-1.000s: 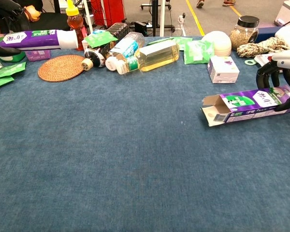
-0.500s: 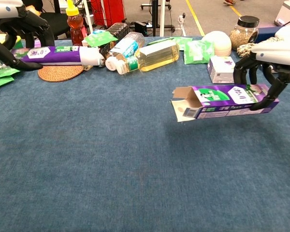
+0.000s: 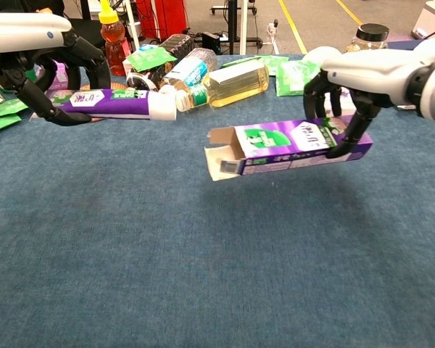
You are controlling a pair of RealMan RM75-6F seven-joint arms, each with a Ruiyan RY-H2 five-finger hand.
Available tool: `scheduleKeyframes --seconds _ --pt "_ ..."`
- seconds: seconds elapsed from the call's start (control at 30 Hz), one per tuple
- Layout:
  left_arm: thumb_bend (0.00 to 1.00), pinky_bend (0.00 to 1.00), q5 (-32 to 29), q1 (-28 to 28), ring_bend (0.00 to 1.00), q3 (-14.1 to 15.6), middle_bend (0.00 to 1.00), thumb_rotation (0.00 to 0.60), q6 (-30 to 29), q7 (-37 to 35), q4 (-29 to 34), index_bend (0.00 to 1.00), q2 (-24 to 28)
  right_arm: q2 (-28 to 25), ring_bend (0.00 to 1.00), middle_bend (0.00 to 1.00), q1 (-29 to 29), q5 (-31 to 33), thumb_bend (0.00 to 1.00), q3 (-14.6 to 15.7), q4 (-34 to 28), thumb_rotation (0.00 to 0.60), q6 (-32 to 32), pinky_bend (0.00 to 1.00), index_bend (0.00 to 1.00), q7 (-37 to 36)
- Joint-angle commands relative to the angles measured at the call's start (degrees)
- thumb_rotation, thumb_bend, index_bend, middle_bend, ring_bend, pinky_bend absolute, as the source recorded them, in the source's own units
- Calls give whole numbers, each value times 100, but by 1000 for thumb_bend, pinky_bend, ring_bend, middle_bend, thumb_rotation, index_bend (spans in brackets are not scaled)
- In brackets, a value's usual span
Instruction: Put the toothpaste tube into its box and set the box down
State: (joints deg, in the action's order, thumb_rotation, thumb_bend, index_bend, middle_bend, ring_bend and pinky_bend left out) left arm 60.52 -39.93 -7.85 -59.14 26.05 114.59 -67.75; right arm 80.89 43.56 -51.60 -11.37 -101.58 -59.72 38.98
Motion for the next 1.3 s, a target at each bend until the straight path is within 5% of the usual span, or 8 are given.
scheduleKeyframes --seconds 0.03,0.47,1.3 --pt "347 672 -129 -85 463 8 443 600 1 166 50 521 -94 198 569 574 212 386 290 -163 -217 600 -291 626 490 398" --pt "347 672 -479 -295 463 19 443 600 -48 397 -137 521 -527 207 569 577 516 1295 291 -468 -685 600 -738 629 491 748" --pt "344 672 -943 -541 463 4 443 600 -570 1090 -202 521 -1165 157 573 582 603 1125 305 -184 -907 600 -897 635 490 455"
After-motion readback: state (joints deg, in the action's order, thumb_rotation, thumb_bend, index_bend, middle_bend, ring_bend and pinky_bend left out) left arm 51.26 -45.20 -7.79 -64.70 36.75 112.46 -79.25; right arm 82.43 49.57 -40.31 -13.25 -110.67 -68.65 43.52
